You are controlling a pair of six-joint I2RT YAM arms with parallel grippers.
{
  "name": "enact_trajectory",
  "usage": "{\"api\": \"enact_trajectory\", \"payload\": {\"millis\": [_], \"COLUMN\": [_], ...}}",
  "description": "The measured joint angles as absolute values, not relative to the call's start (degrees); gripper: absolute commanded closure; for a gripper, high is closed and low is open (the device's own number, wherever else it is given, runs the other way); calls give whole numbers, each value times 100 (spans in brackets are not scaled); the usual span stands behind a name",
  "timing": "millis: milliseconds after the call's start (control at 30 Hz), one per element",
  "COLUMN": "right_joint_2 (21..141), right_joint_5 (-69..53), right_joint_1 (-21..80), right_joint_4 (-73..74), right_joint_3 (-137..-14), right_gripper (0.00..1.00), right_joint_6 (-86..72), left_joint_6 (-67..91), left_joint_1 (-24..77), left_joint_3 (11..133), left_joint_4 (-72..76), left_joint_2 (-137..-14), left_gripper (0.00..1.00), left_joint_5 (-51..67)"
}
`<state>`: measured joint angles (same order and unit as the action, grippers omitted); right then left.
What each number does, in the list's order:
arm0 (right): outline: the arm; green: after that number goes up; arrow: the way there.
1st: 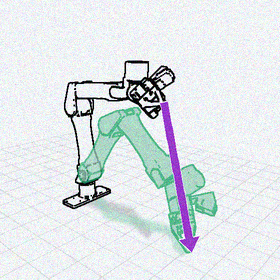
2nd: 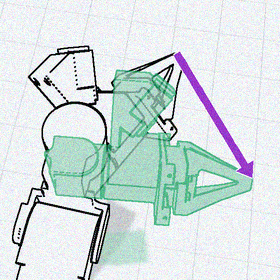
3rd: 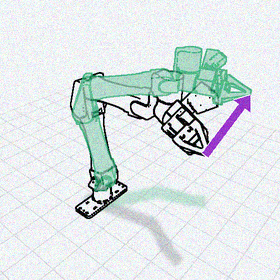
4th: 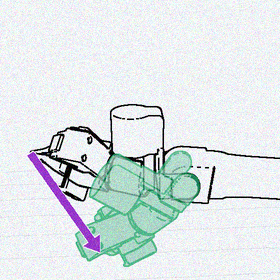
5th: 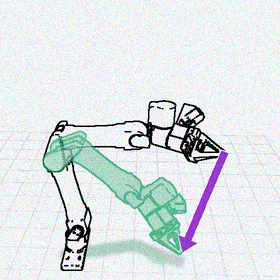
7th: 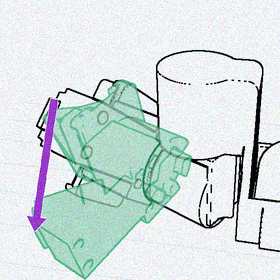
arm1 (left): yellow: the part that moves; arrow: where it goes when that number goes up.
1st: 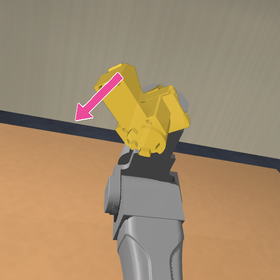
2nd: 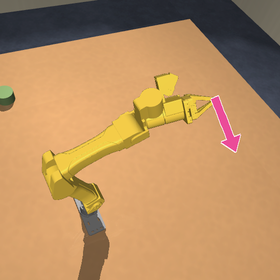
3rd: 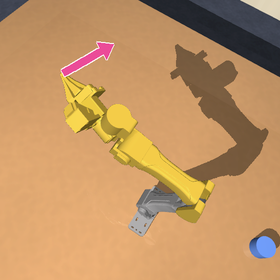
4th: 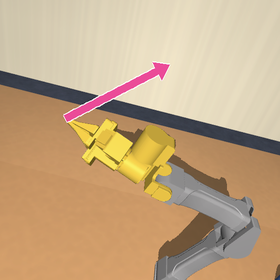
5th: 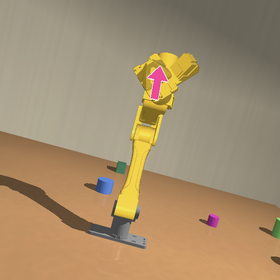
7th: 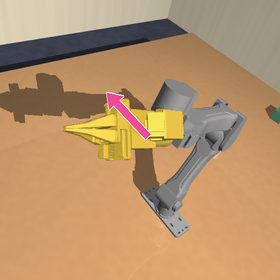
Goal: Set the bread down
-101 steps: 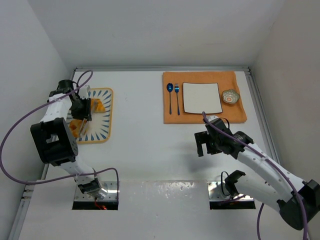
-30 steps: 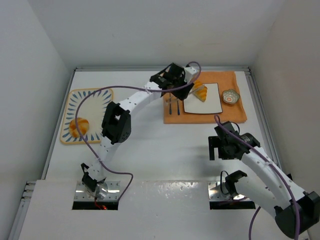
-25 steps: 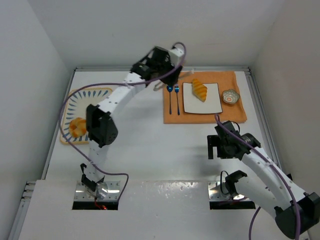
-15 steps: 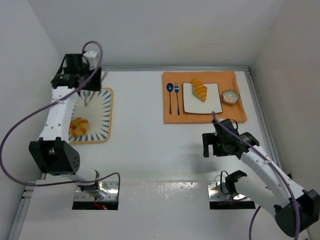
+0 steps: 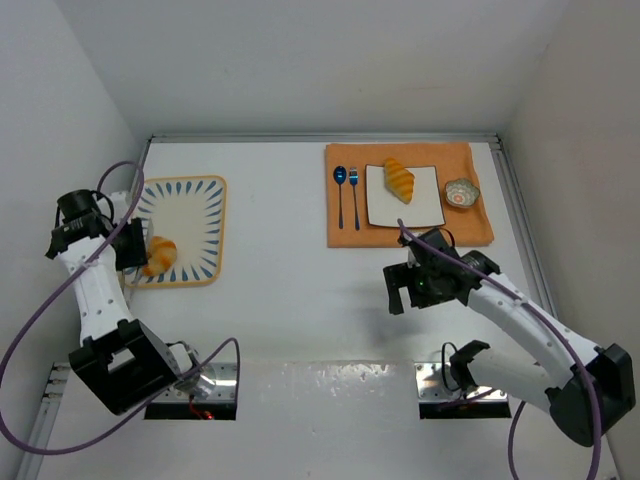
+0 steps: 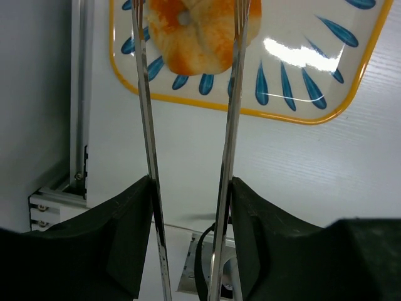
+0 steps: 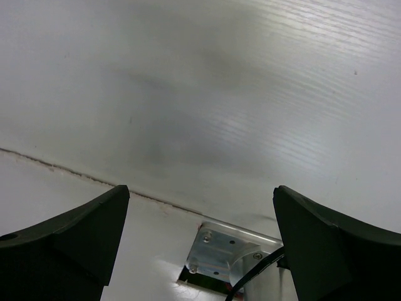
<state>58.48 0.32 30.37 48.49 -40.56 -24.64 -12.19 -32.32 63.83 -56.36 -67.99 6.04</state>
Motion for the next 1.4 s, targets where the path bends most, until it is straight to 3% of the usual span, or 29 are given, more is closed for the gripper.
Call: {"api": "enact_trajectory", "payload": {"millis": [533, 1100, 1200, 1300, 1400], "right_joint_2": [5599, 5710, 5710, 5710, 5710], "right_joint_5": [475, 781, 812, 864, 891], "right_joint_1": [3708, 3953, 3953, 3953, 3953], "right_joint_4": [5052, 5203, 5218, 5238, 5256], "right_joint_3": [-4128, -4228, -4237, -4237, -4237], "right_gripper": [3, 3, 3, 3, 3], "right_joint_6": [-2724, -2812, -2812, -2814, -2814], "left_joint_6": [-2027, -2165, -2112, -2049, -2051], "left_joint_1": [-4128, -4016, -3972, -3913, -3857], "left_joint_3": [6396, 6571, 6549, 6497, 6460], "left_joint_4": [-6055, -6110, -5975, -5883, -5800], "left_joint_2": [-7312, -7846, -7865, -7865, -7867], "left_gripper": [45, 45, 51, 64, 86], "left_joint_5": [1570, 1953, 1822, 1658, 1546]}}
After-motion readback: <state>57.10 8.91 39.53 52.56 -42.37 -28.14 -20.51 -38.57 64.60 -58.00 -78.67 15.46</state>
